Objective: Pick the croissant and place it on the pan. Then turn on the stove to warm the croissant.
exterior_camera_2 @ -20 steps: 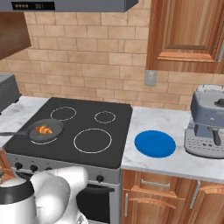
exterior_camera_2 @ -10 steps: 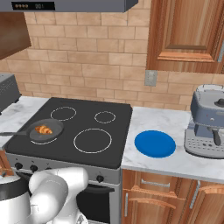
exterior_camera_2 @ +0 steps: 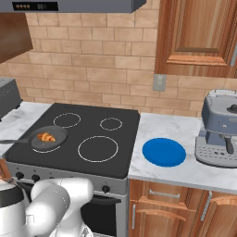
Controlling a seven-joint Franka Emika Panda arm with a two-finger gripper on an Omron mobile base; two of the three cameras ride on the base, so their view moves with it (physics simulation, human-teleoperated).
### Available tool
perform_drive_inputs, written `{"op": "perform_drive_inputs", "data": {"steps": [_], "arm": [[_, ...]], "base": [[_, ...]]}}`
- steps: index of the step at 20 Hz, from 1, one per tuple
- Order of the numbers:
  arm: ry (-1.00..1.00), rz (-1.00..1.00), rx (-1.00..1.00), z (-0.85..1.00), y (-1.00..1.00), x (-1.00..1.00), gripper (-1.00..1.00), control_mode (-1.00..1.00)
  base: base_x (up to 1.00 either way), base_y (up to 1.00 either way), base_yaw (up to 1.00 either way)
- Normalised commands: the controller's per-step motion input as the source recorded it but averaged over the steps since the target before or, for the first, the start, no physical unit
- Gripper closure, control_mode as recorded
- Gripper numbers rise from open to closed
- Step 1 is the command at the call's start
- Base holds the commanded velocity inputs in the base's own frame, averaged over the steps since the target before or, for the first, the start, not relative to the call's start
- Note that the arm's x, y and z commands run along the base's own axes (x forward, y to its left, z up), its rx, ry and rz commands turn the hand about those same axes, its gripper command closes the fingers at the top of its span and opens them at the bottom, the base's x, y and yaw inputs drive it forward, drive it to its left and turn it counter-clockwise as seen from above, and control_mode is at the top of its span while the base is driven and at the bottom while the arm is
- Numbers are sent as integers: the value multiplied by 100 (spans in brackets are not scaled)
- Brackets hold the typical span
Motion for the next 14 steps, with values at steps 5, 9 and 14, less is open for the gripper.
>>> {"op": "perform_drive_inputs", "data": {"steps": [5, 9, 14], "arm": [[0, 0, -5, -23, 1, 20, -100, -100], [0, 0, -5, -19, 7, 15, -100, -100], [0, 0, -4, -16, 19, 6, -100, -100]], "base": [[0, 0, 0], [0, 0, 0], [0, 0, 0]]}}
